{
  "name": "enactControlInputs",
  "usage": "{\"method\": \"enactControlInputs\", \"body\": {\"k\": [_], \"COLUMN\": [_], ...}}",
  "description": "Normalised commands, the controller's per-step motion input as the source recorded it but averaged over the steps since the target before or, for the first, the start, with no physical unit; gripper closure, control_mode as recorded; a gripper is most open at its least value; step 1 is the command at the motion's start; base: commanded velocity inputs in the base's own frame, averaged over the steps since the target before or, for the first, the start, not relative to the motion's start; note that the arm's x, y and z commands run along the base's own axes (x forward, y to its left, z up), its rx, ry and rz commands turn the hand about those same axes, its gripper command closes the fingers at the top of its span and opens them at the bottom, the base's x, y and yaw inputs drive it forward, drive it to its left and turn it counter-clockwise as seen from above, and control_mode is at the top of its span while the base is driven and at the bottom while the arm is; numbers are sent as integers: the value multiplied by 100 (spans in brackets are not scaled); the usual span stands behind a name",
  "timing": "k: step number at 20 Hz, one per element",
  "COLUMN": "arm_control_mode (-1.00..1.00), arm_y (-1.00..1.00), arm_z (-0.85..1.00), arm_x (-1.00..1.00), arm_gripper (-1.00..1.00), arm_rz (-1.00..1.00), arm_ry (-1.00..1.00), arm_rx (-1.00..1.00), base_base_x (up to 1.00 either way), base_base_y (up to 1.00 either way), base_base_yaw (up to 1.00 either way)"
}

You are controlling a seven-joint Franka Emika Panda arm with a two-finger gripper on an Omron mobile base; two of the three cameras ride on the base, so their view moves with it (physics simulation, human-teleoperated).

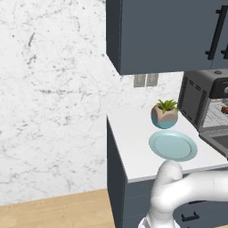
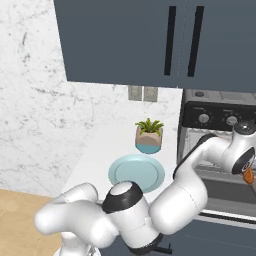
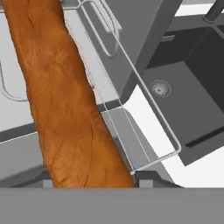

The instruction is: Pick up the kebab skewer and baguette bread, and place them inside the toaster oven. Close the toaster oven door and start by setting the timer.

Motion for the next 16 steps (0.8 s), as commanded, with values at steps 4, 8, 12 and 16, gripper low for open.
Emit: {"method": "enactControlInputs", "body": {"k": [4, 8, 12, 16], "arm_control_mode": [-100, -100, -100, -100], "arm_y": [-5, 0, 10, 12], "arm_z": [-19, -3, 0, 0], "arm_x": [-42, -17, -9, -20], "arm_gripper": [100, 100, 100, 100], "arm_rz": [-5, -1, 0, 0], "arm_ry": [1, 0, 0, 0], "arm_rx": [0, 0, -1, -3], "base_base_x": [0, 0, 0, 0], "base_base_y": [0, 0, 0, 0], "base_base_yaw": [0, 0, 0, 0]}}
